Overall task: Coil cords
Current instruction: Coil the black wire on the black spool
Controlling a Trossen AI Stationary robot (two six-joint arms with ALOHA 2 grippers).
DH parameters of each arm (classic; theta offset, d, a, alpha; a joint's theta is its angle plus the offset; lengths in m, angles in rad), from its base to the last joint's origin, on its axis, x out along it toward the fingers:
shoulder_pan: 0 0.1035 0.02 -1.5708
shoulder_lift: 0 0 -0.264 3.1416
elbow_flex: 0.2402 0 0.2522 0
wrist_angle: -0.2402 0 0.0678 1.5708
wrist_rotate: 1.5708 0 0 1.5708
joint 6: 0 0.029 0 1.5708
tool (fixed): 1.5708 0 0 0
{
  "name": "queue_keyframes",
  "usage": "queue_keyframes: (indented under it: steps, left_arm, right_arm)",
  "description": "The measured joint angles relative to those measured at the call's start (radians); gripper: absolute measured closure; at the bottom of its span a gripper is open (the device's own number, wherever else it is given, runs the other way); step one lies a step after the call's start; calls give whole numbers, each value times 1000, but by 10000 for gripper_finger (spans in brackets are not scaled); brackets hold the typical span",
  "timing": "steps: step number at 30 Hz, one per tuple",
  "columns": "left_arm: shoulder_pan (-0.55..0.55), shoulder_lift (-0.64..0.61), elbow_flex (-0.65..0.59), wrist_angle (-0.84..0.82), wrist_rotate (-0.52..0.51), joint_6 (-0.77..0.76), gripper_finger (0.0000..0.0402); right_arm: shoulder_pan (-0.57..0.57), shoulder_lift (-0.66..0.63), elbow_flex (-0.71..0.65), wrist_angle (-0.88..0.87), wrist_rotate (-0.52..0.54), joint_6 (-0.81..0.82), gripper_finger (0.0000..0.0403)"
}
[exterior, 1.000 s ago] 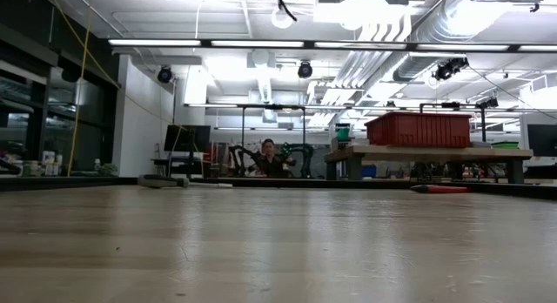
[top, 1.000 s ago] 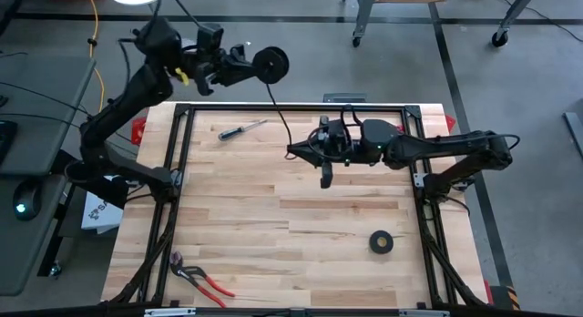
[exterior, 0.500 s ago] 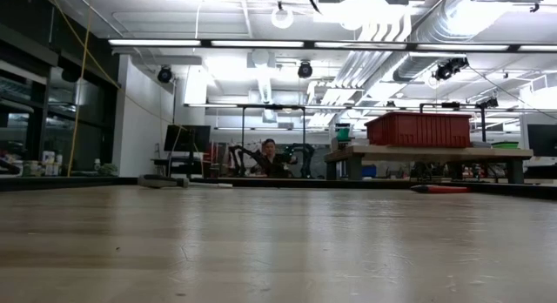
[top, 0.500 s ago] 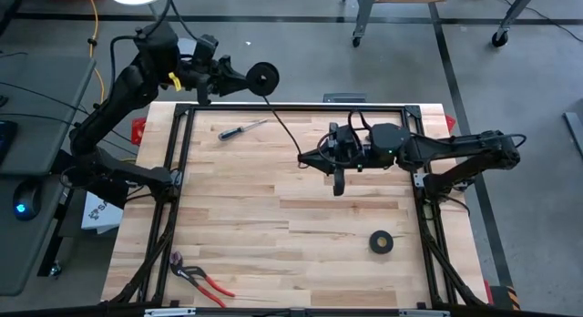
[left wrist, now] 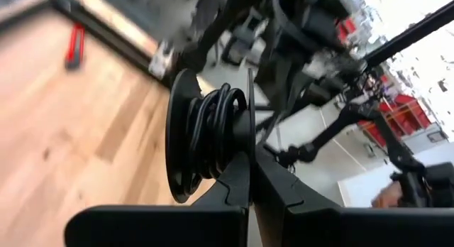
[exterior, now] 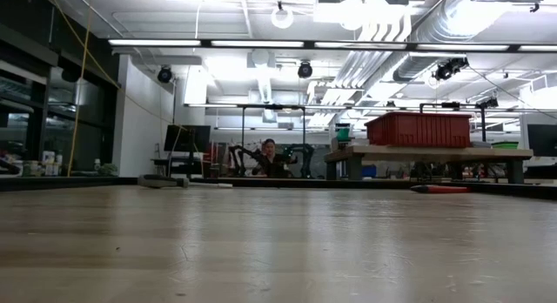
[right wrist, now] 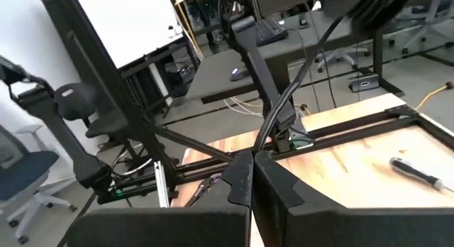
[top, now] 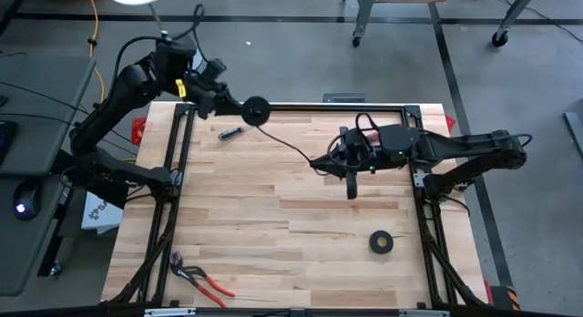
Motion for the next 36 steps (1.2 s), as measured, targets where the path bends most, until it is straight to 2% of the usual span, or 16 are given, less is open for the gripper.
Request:
queue_keyframes:
  steps: [5, 17, 24, 28, 36]
  left_arm:
    - [-56, 36, 0, -62, 5, -14, 401]
    - [-227, 180, 0, -34, 136, -17, 401]
    - [-287, 256, -1, -3, 165, -15, 401]
    - [-323, 294, -1, 147, 231, -78, 402]
    - [-385, 370, -1, 593, 317, -324, 401]
  right_arm:
    - [-20, -17, 0, -6, 24, -4, 402]
    - [-28, -16, 0, 24, 66, -27, 403]
    - [-40, -16, 0, 63, 66, -27, 403]
    - [-58, -16, 0, 85, 66, -27, 403]
    - [-81, -16, 0, 165, 39, -27, 403]
